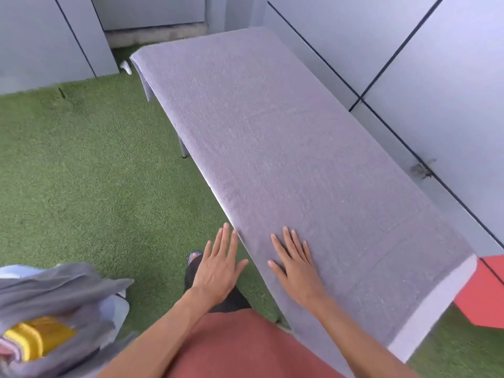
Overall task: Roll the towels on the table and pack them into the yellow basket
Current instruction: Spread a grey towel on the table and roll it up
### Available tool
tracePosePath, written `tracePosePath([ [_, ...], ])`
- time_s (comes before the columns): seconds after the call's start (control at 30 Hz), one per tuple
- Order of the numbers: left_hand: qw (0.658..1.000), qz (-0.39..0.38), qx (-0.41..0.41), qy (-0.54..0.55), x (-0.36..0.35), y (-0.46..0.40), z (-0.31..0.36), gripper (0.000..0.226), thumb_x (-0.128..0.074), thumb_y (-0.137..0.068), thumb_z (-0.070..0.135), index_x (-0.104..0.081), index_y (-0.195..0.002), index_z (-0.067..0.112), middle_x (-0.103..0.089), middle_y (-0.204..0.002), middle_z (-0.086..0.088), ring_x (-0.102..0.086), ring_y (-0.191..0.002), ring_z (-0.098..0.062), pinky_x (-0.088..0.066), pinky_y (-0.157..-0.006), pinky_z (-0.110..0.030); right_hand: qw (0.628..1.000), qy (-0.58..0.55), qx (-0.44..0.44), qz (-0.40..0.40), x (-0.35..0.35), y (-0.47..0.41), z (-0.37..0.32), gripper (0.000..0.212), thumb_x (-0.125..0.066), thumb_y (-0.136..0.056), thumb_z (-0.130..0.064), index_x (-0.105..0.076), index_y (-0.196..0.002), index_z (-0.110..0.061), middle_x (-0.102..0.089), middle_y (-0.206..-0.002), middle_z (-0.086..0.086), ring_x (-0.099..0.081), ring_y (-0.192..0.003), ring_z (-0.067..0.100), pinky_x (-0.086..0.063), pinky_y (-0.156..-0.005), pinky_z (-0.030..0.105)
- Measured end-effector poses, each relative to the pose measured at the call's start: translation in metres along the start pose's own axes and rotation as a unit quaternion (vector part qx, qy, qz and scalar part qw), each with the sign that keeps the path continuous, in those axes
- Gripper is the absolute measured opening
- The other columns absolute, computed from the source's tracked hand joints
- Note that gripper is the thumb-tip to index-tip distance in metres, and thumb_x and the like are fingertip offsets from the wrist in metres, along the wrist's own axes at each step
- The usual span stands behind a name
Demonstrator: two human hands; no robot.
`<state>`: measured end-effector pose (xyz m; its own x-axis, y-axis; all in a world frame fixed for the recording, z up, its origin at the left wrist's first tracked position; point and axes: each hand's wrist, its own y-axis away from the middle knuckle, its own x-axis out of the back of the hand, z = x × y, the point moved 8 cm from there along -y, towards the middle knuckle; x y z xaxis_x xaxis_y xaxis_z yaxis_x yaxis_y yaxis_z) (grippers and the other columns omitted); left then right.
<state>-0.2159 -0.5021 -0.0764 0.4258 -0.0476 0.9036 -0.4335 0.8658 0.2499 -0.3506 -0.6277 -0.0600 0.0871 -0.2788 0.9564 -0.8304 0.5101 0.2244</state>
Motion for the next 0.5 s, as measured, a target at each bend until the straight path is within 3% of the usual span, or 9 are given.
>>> tracePosePath([
  [0.1, 0.999, 0.003, -0.002, 0.041, -0.018, 0.037, 0.045, 0.080, -0.003, -0.094, 0.061, -0.012, -0.153, 0.008, -0.005, -0.160, -0.014, -0.009, -0.147, -0.029, -0.020, -0.114, -0.044, 0.999, -0.013, -0.042, 0.028, 0.002, 0.045, 0.018, 0.062, -0.025, -0.100, -0.055, 0.002, -0.152, -0.038, 0.016, -0.161, -0.004, 0.018, -0.147, 0.014, 0.006, -0.120, 0.043],
  [0.17, 0.997, -0.032, -0.036, 0.060, -0.037, 0.061, 0.078, 0.095, 0.017, -0.082, 0.070, -0.002, -0.153, 0.012, 0.006, -0.161, -0.007, 0.001, -0.149, -0.025, -0.015, -0.118, -0.045, 0.996, -0.012, -0.085, 0.001, -0.007, 0.077, 0.036, 0.063, -0.018, -0.097, -0.059, 0.004, -0.152, -0.037, 0.016, -0.160, -0.002, 0.019, -0.147, 0.015, 0.000, -0.121, 0.047],
  [0.23, 0.994, -0.072, -0.046, 0.071, -0.057, 0.084, 0.100, 0.104, 0.025, -0.072, 0.074, 0.001, -0.153, 0.013, 0.011, -0.161, -0.004, 0.004, -0.149, -0.023, -0.015, -0.120, -0.045, 0.998, -0.004, -0.051, -0.039, -0.018, 0.105, 0.038, 0.063, -0.015, -0.097, -0.060, 0.005, -0.152, -0.036, 0.018, -0.160, -0.001, 0.022, -0.146, 0.015, -0.003, -0.120, 0.047],
  [0.37, 0.993, -0.017, -0.025, 0.117, -0.070, 0.113, 0.133, 0.087, 0.007, -0.087, 0.069, 0.002, -0.153, 0.013, 0.018, -0.158, -0.004, 0.002, -0.149, -0.023, -0.017, -0.120, -0.040, 0.998, -0.034, 0.045, -0.043, -0.012, 0.143, 0.035, 0.058, -0.028, -0.102, -0.050, 0.000, -0.152, -0.040, 0.018, -0.160, -0.004, 0.022, -0.145, 0.012, 0.003, -0.121, 0.040],
  [0.5, 0.994, 0.019, -0.010, 0.109, -0.076, 0.119, 0.158, 0.079, -0.004, -0.096, 0.060, -0.014, -0.152, 0.006, 0.004, -0.160, -0.012, -0.010, -0.148, -0.030, -0.028, -0.116, -0.045, 0.997, -0.031, -0.020, -0.064, -0.012, 0.158, 0.073, 0.062, -0.021, -0.098, -0.057, -0.001, -0.153, -0.035, 0.018, -0.160, 0.000, 0.020, -0.146, 0.016, -0.001, -0.121, 0.043],
])
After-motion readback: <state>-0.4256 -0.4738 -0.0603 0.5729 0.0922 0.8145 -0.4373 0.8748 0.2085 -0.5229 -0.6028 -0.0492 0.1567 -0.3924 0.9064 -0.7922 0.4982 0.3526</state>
